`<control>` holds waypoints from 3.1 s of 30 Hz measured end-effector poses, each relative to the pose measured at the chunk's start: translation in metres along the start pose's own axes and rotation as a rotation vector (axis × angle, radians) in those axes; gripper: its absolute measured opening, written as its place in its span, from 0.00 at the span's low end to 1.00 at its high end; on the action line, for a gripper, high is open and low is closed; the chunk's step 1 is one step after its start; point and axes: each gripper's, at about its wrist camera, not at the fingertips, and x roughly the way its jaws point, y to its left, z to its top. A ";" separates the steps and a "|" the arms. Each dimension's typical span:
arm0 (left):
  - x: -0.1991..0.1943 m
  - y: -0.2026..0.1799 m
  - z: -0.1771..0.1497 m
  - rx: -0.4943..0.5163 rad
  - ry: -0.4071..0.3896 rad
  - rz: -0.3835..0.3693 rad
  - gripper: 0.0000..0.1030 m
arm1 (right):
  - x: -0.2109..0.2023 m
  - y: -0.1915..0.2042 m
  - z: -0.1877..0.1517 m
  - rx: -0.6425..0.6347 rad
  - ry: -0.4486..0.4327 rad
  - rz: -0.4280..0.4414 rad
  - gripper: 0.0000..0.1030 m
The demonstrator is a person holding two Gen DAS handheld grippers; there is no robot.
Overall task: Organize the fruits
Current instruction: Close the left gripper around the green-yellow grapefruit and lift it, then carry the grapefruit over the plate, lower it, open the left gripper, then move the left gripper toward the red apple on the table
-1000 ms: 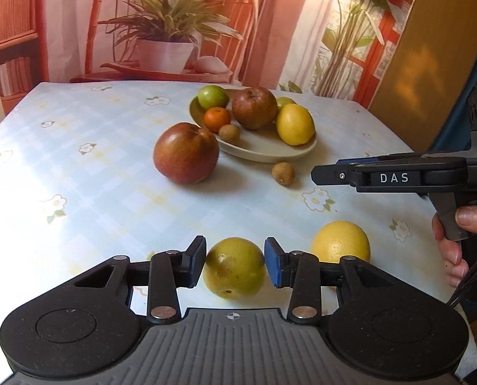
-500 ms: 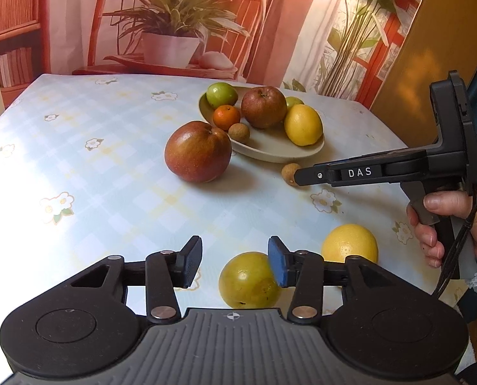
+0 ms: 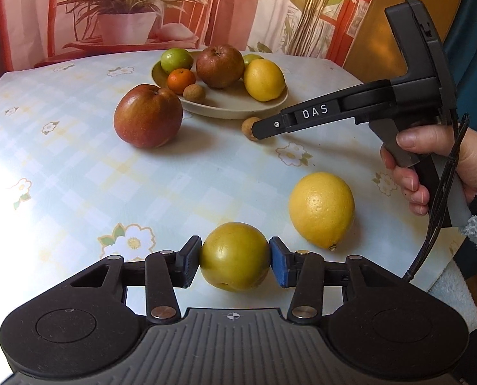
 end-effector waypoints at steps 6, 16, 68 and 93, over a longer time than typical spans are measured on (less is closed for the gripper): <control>-0.004 0.009 0.000 -0.030 -0.036 0.052 0.47 | 0.004 0.000 0.002 -0.007 0.004 -0.003 0.30; -0.020 0.031 0.012 -0.137 -0.115 0.114 0.47 | 0.021 0.005 0.008 -0.013 0.042 0.019 0.22; 0.114 0.072 0.195 -0.058 -0.057 0.053 0.47 | 0.034 -0.018 0.038 0.039 0.023 0.023 0.22; 0.052 0.090 0.170 -0.077 -0.090 0.032 0.56 | 0.003 0.007 0.034 0.052 -0.003 -0.029 0.30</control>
